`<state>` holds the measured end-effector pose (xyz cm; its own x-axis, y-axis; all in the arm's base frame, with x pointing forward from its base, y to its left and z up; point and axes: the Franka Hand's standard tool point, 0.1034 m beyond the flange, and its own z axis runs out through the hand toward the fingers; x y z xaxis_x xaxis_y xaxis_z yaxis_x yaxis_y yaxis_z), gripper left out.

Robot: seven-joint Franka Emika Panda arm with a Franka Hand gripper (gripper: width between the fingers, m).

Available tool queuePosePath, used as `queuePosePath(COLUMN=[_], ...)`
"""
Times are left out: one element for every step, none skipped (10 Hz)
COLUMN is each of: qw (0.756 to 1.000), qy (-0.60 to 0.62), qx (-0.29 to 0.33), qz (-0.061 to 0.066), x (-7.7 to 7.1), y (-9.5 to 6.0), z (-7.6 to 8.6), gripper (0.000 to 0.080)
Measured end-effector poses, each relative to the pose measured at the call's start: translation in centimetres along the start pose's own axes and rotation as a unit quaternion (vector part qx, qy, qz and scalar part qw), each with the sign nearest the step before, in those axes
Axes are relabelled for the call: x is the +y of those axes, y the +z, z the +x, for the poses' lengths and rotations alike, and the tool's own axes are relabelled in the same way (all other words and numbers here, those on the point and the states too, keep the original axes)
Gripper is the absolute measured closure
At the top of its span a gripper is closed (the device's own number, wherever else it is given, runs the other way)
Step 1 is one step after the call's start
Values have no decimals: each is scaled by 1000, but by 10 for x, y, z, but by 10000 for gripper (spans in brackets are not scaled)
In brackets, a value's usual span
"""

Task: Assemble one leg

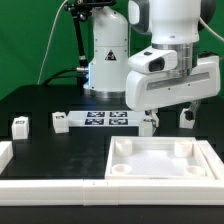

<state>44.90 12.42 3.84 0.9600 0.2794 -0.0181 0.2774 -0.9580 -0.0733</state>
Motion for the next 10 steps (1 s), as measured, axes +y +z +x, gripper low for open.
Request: queuePosePath(qw=[999, 995, 990, 982, 975, 961, 944, 947, 948, 949], qy=[54, 95, 142, 188, 222, 274, 328, 318, 316, 313], qx=[-1, 1, 0, -1, -2, -5, -11, -15, -17, -21], qz=[8, 13, 16, 20, 23, 30, 38, 36, 34, 31], x=[-1, -2, -4, -6, -7, -8, -11, -23, -31, -36], y=[1, 2, 2, 2, 2, 3, 7, 10, 14, 18], z=[0, 0, 0, 0, 0, -2, -8, -17, -26, -39], gripper=[150, 150, 150, 150, 150, 150, 150, 150, 150, 150])
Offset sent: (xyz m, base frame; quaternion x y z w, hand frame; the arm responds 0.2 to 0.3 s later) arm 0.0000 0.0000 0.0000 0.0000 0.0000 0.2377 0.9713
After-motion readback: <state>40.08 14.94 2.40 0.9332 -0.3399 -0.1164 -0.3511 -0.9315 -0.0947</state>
